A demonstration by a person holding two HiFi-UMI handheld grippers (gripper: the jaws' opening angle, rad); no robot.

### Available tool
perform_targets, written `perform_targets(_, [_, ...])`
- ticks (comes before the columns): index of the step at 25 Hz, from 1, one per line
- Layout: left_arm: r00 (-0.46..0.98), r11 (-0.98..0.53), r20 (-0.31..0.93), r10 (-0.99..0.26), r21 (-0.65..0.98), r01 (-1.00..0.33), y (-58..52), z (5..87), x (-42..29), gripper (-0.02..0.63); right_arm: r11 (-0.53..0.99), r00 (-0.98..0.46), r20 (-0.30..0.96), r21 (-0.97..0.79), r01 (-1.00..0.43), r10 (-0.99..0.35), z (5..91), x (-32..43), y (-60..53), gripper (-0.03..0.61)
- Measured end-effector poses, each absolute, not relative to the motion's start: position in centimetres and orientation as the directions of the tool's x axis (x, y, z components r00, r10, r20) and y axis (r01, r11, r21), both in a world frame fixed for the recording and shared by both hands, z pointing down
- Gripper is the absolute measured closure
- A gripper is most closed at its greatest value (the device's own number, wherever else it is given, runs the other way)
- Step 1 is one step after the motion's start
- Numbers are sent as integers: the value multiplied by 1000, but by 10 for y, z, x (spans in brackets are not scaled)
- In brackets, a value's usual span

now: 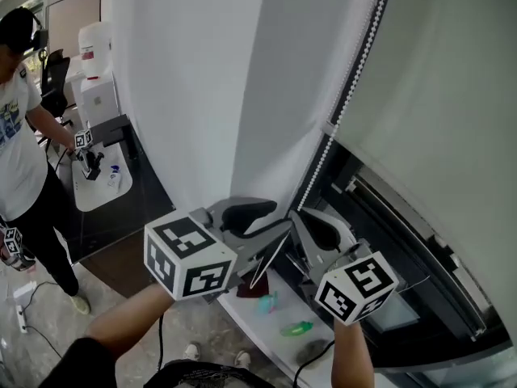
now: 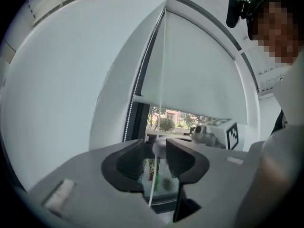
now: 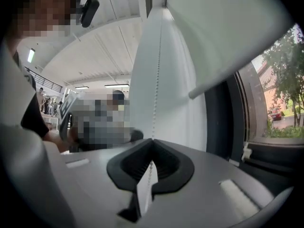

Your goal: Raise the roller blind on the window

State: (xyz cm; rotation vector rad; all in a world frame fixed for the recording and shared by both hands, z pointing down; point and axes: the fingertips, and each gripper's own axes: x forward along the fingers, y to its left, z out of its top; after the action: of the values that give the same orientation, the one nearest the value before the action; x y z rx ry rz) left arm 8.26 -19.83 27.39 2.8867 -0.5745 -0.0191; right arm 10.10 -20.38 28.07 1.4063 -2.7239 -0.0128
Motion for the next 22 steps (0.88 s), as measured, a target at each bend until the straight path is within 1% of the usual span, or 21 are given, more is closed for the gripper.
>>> perform_targets(6, [932, -927, -60, -358, 146, -347, -196, 228, 100, 457, 567, -560, 146, 5, -824, -815, 339, 98, -190, 572])
perform_targets(12, [929, -936, -119, -350, 96, -340, -196, 203, 115, 474, 560, -552, 161, 4, -828, -818, 347, 104, -188, 572])
perform_targets(13, [926, -933, -120, -357, 85, -349, -198, 201, 115, 484, 561, -552, 168, 7, -828, -817, 348, 104, -187, 572])
perform_targets(15, [924, -931, -115, -365, 66, -360, -200, 201, 117, 602, 557, -547, 181, 11, -830, -818, 350, 105, -187, 572])
perform_targets(19, [934, -939, -100, -343, 59, -338, -198, 202, 122, 604, 556, -548, 192, -16, -831, -814, 352, 110, -182, 572])
perform_targets(22, [941, -942, -55, -333, 73, -329, -200, 213, 125, 603, 609, -597, 227, -22, -793, -770, 354, 105, -173, 569])
